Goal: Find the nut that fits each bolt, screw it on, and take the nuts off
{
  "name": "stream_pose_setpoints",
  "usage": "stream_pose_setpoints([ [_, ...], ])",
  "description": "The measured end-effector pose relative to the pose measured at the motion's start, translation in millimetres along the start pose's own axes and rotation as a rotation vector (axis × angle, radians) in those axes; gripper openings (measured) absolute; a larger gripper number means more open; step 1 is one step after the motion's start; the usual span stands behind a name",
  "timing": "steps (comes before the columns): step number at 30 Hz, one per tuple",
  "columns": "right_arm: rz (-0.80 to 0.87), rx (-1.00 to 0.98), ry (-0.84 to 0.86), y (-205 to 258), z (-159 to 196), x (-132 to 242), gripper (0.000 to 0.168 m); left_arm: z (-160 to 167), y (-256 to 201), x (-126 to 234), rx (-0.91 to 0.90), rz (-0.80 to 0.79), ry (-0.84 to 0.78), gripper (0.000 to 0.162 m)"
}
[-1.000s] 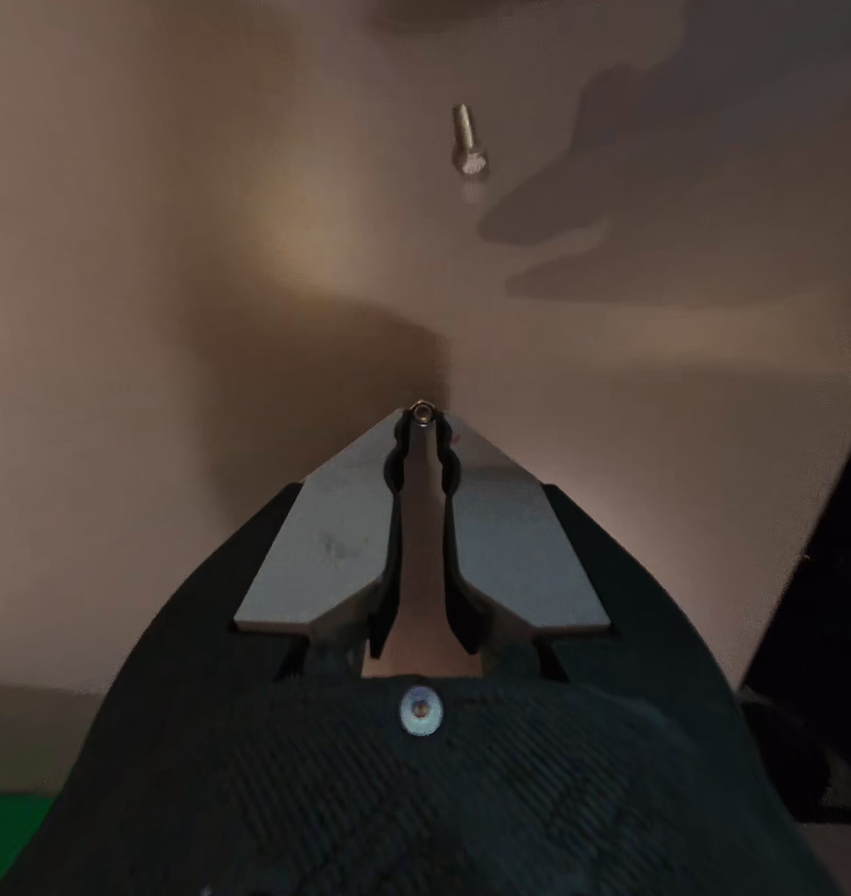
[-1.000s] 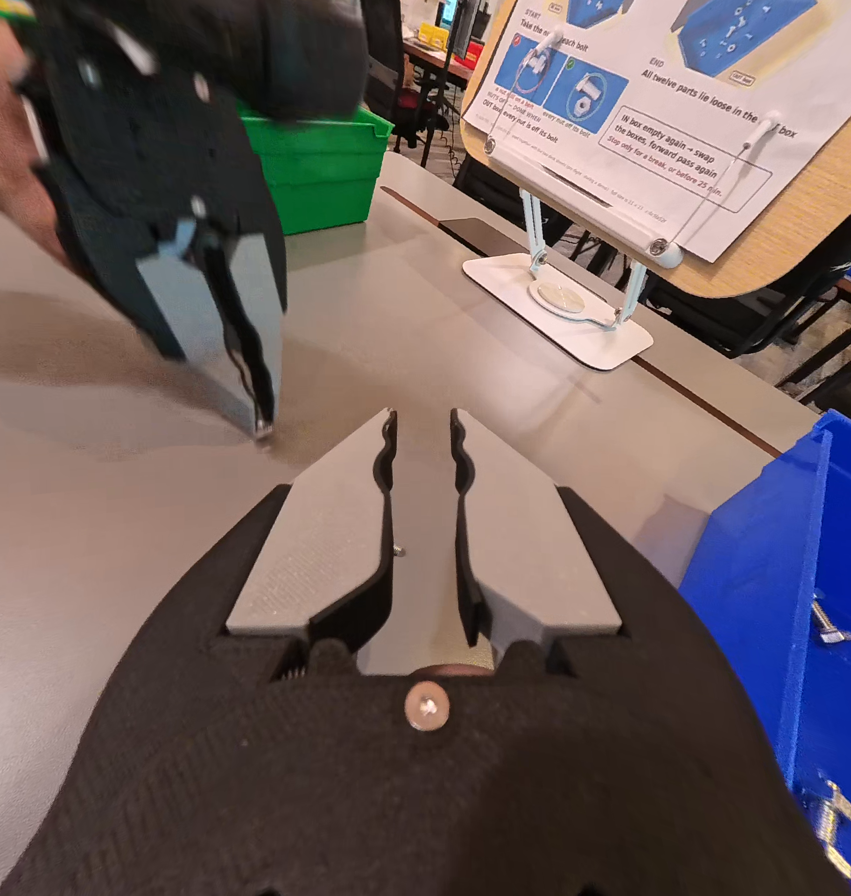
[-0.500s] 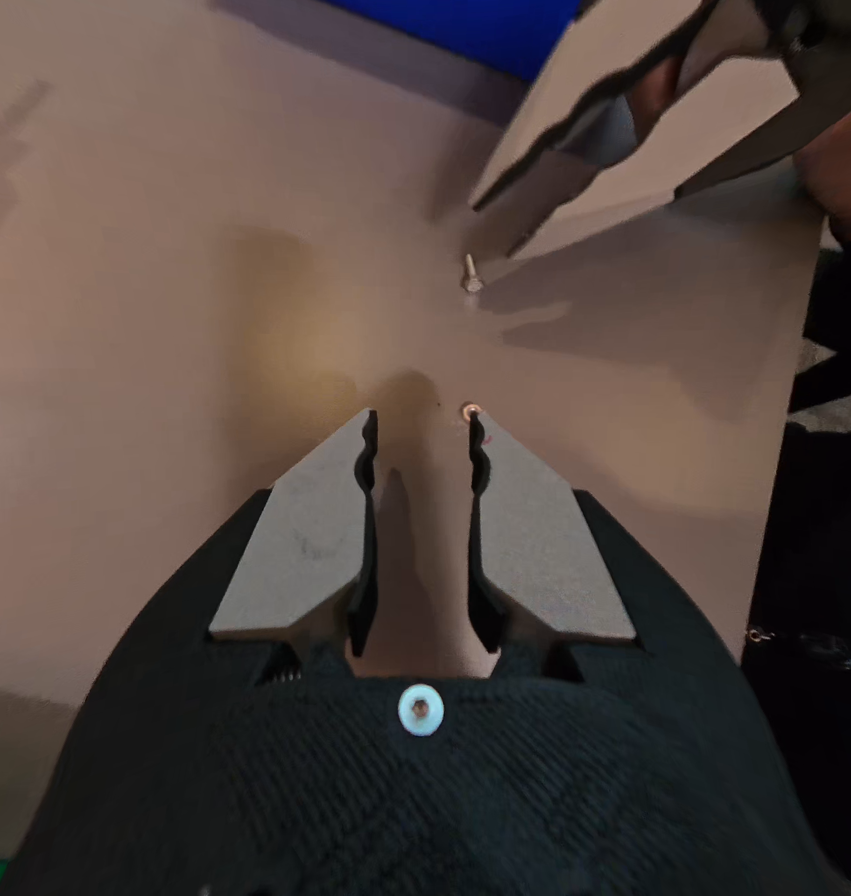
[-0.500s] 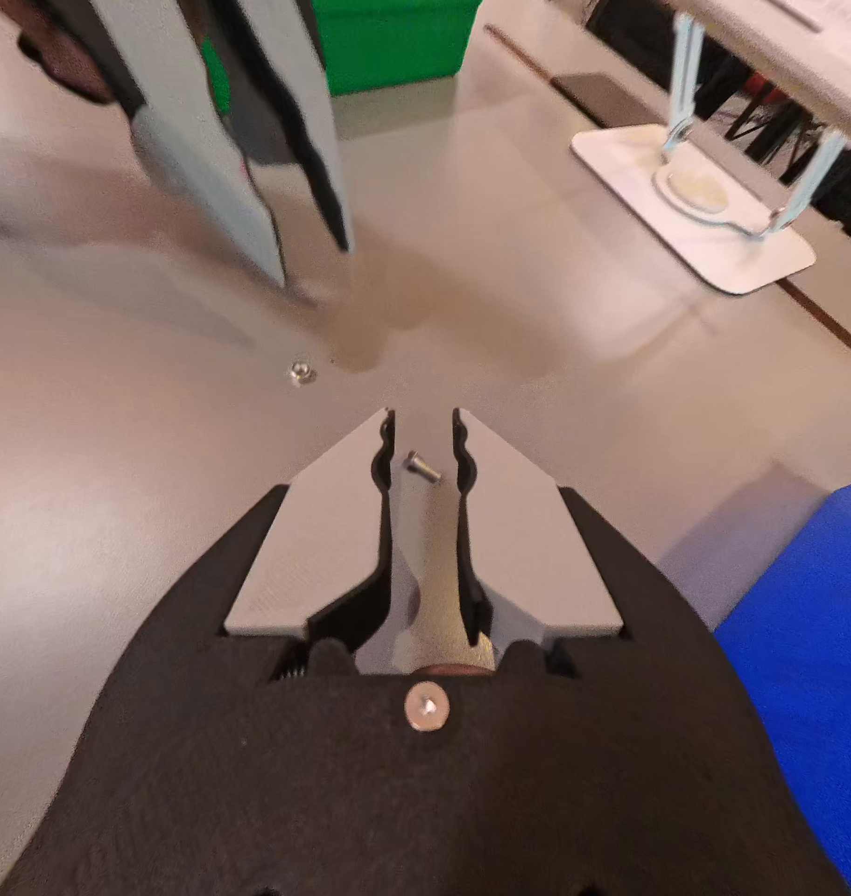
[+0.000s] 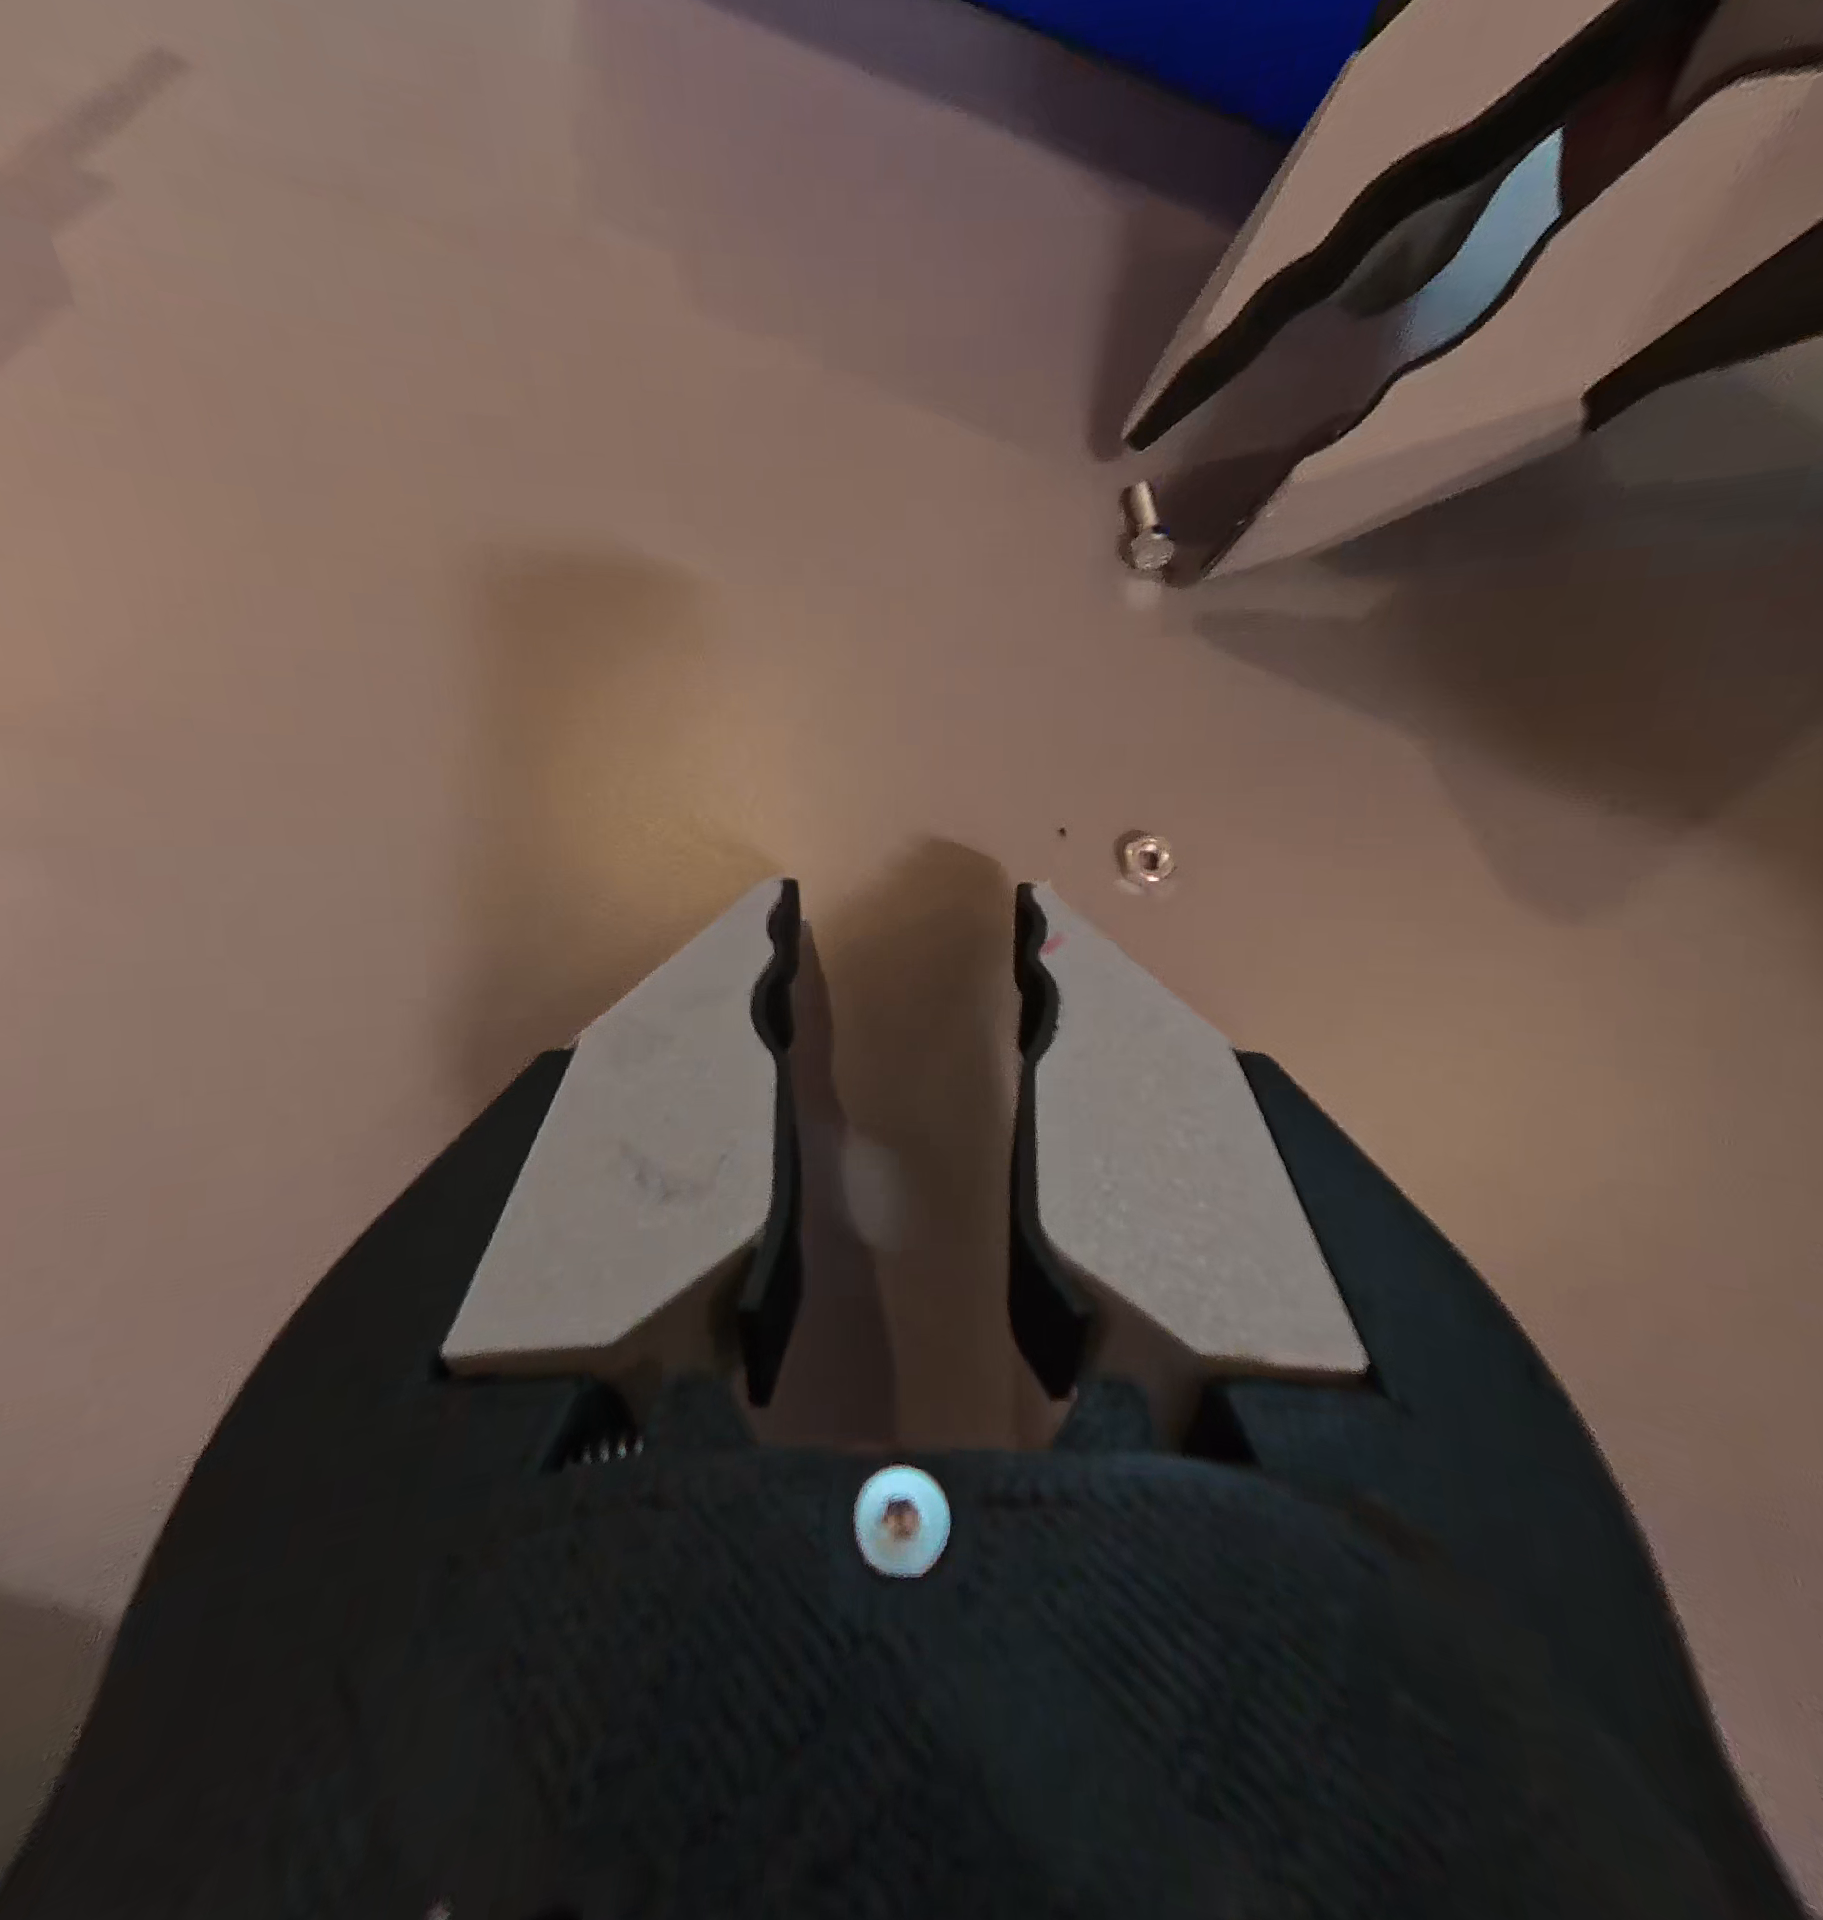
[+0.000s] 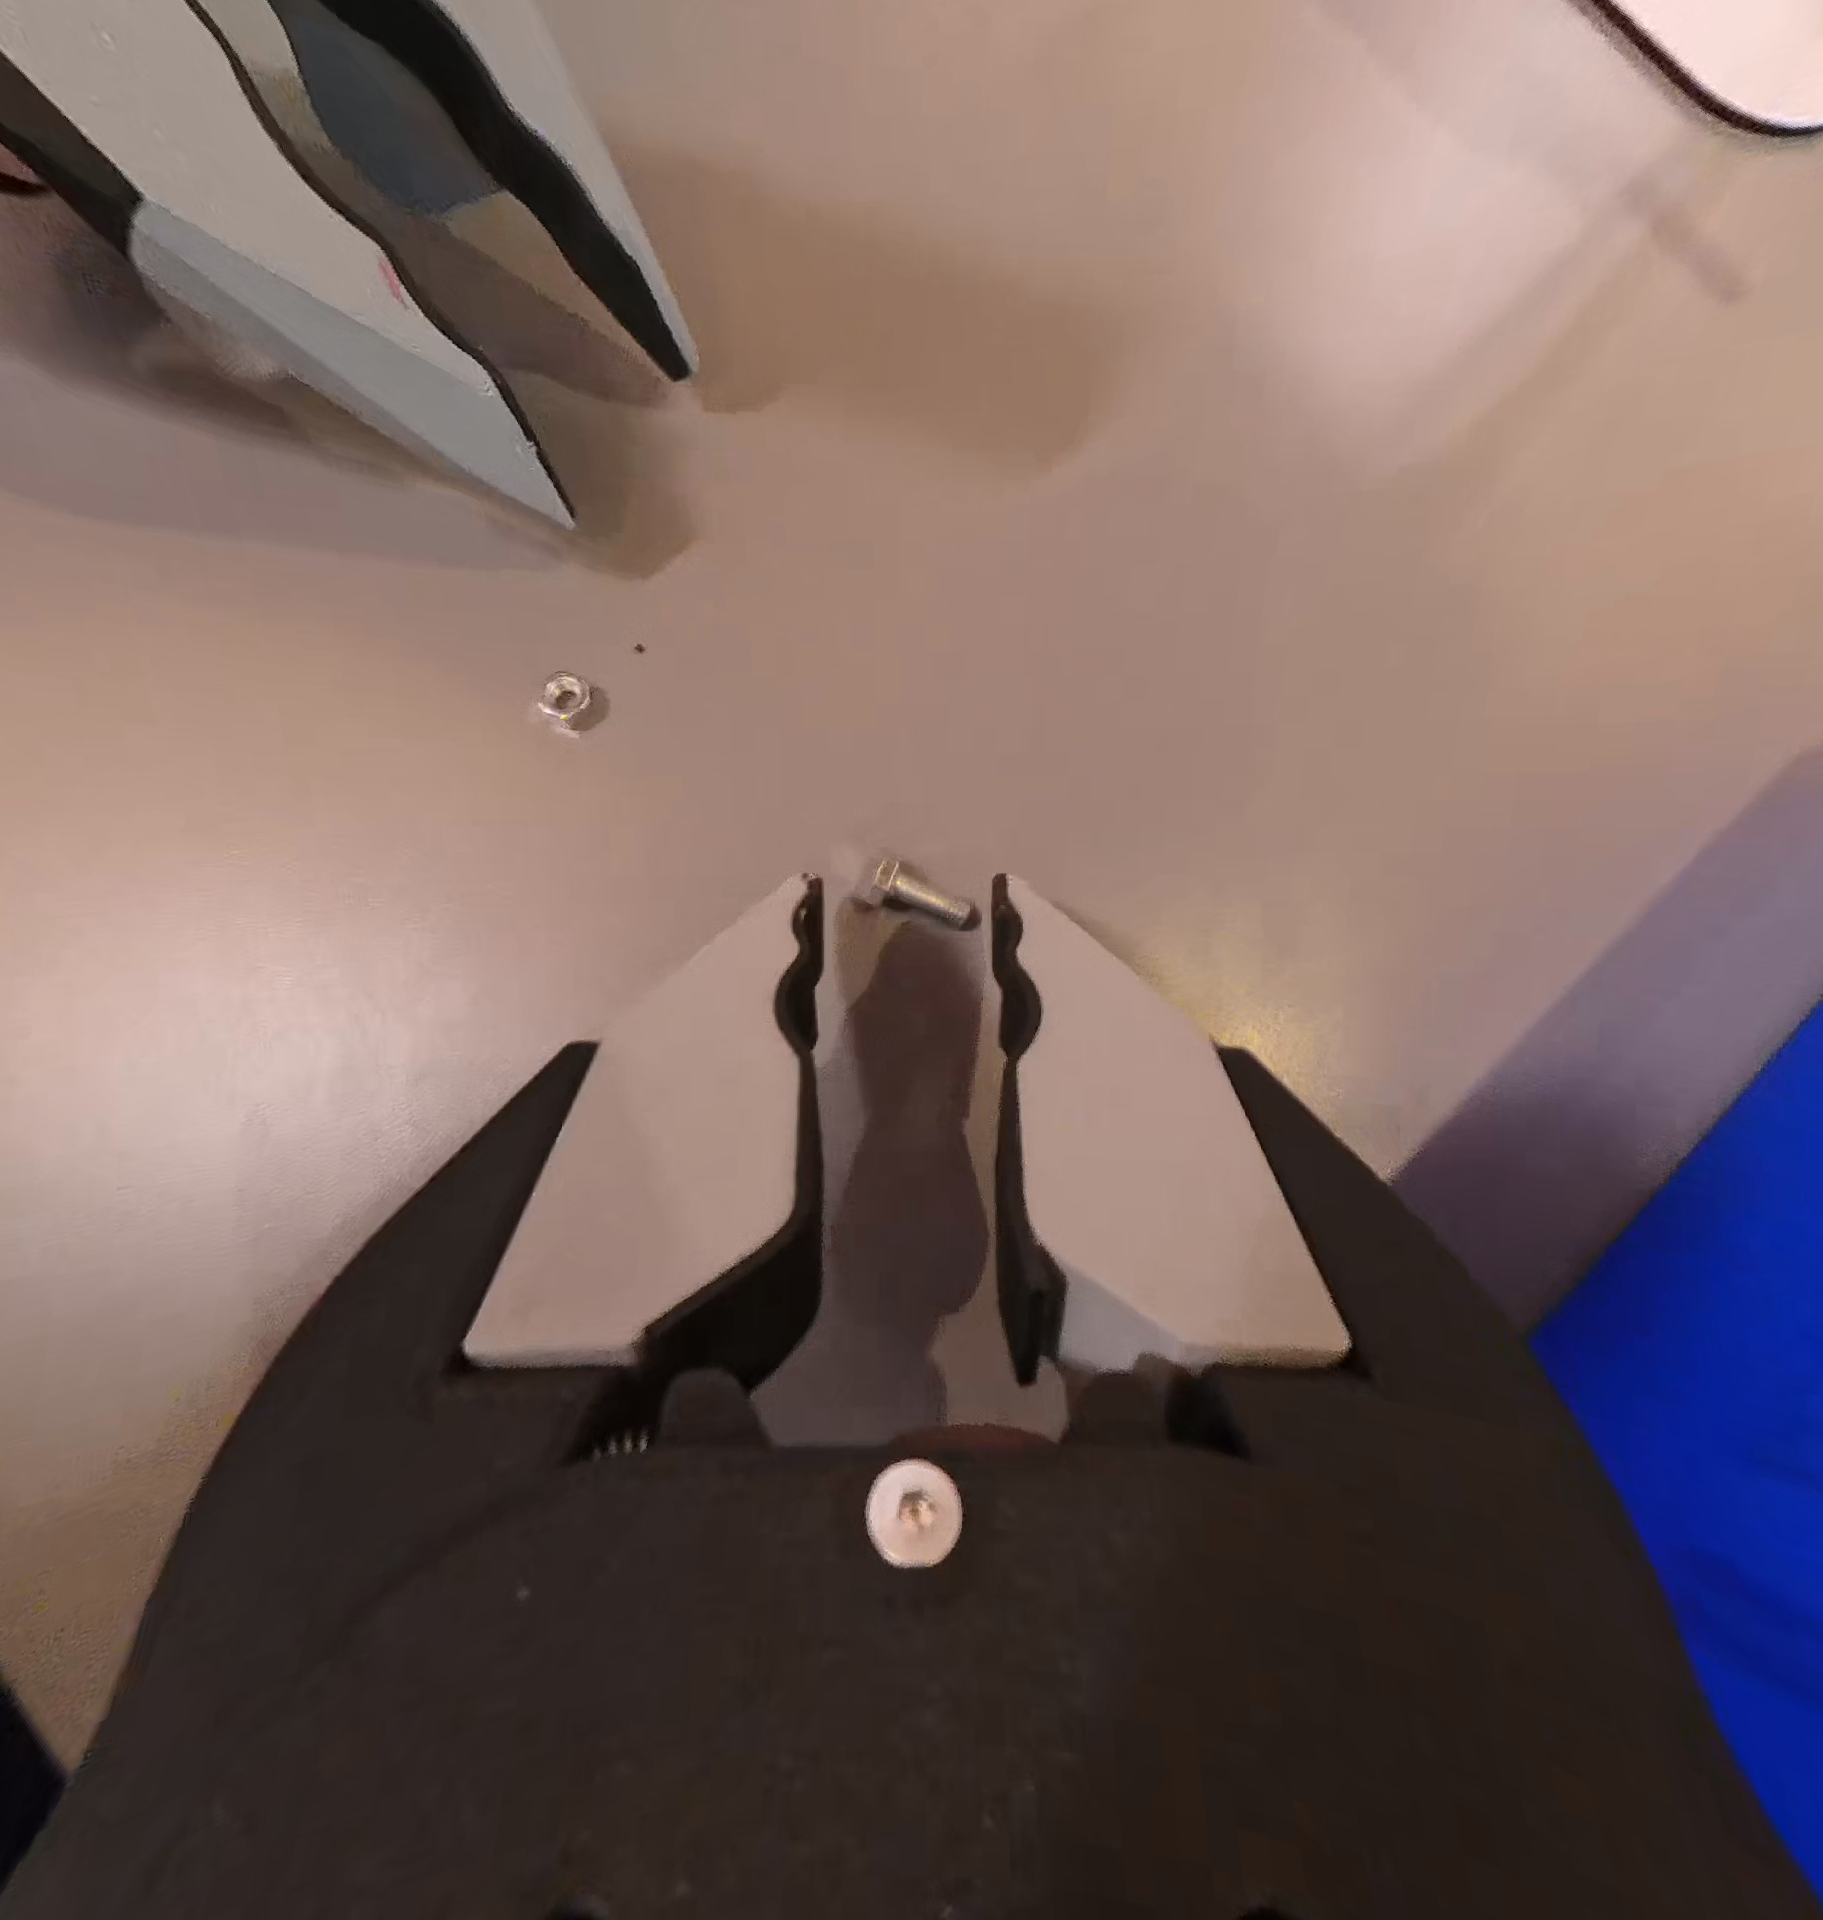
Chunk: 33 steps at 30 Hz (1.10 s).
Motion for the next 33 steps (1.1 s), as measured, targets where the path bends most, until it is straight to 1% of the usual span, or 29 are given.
stream_pose_setpoints([
  [1, 0.013, 0.006, -0.009, 0.1, 0.0, -2.7, 0.028, -0.5, 0.2, -0.1, 0.006, 0.0, -0.002, 0.04],
  [3, 0.038, 0.022, 0.012, -0.6, 2.5, -8.6, 0.017, -0.7, 2.1, 0.0, 0.003, -0.023, 0.002, 0.039],
  [6, 0.059, 0.046, 0.001, 0.6, 1.5, -9.5, 0.016, 3.4, 10.8, 3.0, 0.02, -0.082, 0.027, 0.039],
  [10, 0.091, 0.077, -0.035, 2.6, 0.2, -8.1, 0.016, 5.3, 27.2, 21.6, 0.1, -0.159, -0.039, 0.04],
  [13, 0.097, 0.09, -0.096, 3.1, -4.1, -2.8, 0.016, 19.9, 45.8, 41.9, 0.166, -0.262, -0.053, 0.04],
  [16, 0.101, 0.127, -0.187, 4.6, -15.2, 6.9, 0.016, 33.9, 52.8, 55.2, 0.23, -0.265, -0.085, 0.04],
  [17, 0.102, 0.15, -0.229, 6.1, -20.5, 11.5, 0.016, 36.0, 51.6, 56.5, 0.25, -0.237, -0.106, 0.04],
  [18, 0.101, 0.181, -0.276, 8.4, -26.7, 16.4, 0.016, 34.3, 46.7, 55.6, 0.272, -0.163, -0.143, 0.041],
  [21, 0.113, 0.314, -0.418, 18.1, -44.9, 29.4, 0.016, 14.4, 21.0, 45.5, 0.356, 0.203, -0.289, 0.042],
  [23, 0.131, 0.429, -0.487, 26.9, -53.0, 33.5, 0.016, 2.6, 6.6, 32.9, 0.389, 0.382, -0.298, 0.042],
  [26, 0.164, 0.626, -0.572, 45.6, -55.7, 35.2, 0.016, -8.3, -4.9, 14.1, 0.39, 0.464, -0.282, 0.042],
  [30, 0.314, 0.91, -0.586, 63.4, -47.3, 29.7, 0.017, -16.8, -19.9, 5.4, 0.42, 0.627, -0.302, 0.044],
  [33, 0.378, 1.067, -0.537, 68.2, -41.6, 24.0, 0.016, -15.3, -23.7, 4.3, 0.393, 0.621, -0.281, 0.047],
])
Point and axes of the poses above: each gripper's, where its closed fingertips meet, x back along the fingers, z out of its underside, y = z × x across the jaws, the point moved 8 cm from there along x, back along the fingers
